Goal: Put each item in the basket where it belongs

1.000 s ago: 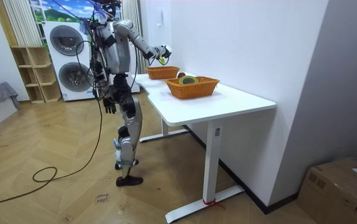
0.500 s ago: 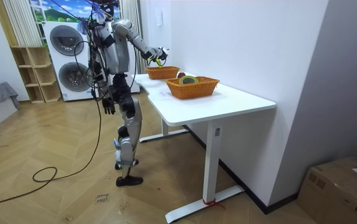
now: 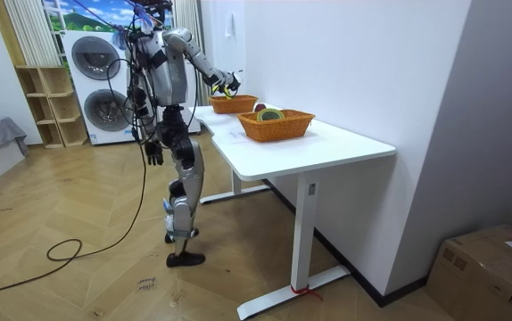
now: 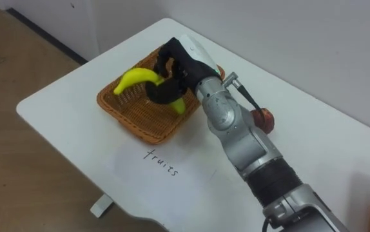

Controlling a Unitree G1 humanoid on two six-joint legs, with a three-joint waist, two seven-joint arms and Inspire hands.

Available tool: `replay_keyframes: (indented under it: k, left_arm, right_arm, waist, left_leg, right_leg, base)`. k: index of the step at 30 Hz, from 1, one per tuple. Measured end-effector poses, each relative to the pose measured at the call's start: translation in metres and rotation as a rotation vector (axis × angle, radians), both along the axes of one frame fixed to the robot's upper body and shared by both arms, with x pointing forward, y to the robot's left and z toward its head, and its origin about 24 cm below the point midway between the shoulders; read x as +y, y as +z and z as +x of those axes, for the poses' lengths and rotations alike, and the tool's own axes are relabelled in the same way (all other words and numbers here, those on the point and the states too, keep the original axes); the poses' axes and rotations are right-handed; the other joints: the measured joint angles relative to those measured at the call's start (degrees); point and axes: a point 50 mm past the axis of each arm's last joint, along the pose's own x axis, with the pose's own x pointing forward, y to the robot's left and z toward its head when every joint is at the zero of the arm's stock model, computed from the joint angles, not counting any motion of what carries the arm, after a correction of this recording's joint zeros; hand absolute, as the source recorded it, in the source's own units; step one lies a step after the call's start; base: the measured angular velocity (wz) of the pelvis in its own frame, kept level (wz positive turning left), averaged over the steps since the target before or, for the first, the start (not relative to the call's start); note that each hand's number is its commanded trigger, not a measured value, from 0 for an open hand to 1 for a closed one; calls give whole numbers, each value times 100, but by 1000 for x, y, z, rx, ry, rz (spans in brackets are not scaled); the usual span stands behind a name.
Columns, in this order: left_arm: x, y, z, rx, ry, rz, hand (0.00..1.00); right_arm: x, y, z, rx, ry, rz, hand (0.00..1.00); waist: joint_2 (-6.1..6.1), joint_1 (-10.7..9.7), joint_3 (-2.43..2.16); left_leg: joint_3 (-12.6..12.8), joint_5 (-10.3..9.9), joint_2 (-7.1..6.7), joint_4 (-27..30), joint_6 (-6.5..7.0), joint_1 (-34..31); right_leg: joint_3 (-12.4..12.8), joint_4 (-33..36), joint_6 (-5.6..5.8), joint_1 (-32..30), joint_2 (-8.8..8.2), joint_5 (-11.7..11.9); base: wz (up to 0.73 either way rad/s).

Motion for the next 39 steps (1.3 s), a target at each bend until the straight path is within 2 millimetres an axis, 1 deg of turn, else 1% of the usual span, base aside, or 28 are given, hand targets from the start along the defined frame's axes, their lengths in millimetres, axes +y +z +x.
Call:
replay_keyframes:
  k: [6, 11, 21, 30, 39]
  left_arm:
    - [0, 0, 0, 2, 1, 1, 0]
    - [1, 0, -2, 16, 7, 6, 0]
    - [1, 0, -2, 21, 9, 8, 0]
    - [1, 0, -2, 21, 9, 8, 0]
    - [1, 0, -2, 21, 8, 9, 0]
  right_arm:
    - [-4, -8, 1, 13, -17, -56, 0]
    - [-4, -8, 1, 8, -18, -70, 0]
    - [-4, -8, 1, 4, -18, -81, 0]
    - [-4, -8, 1, 3, -18, -83, 0]
    - [-4, -9, 1, 6, -17, -83, 0]
  waist:
    - [5, -8, 3]
    - [20, -17, 14]
    - [26, -16, 12]
    - [60, -15, 6]
    - [57, -14, 2]
  left_leg:
    - [0, 0, -7, -2, 0, -12]
    - [-3, 0, -7, 4, 0, -18]
    - [-9, 0, -8, 9, 0, -12]
    - [-9, 1, -8, 11, 1, -9]
    - [-8, 2, -8, 9, 2, 25]
  right_leg:
    - [-63, 0, 1, 3, -10, -1]
    - [-91, 0, 2, -1, -9, -1]
    - [-101, -1, 2, -1, -10, -1]
    - [-101, -1, 2, 2, -11, -2]
    - [-106, -3, 5, 37, -14, -3]
  base:
    - [0]
    - [0]
    - [0]
    - [0]
    - [0]
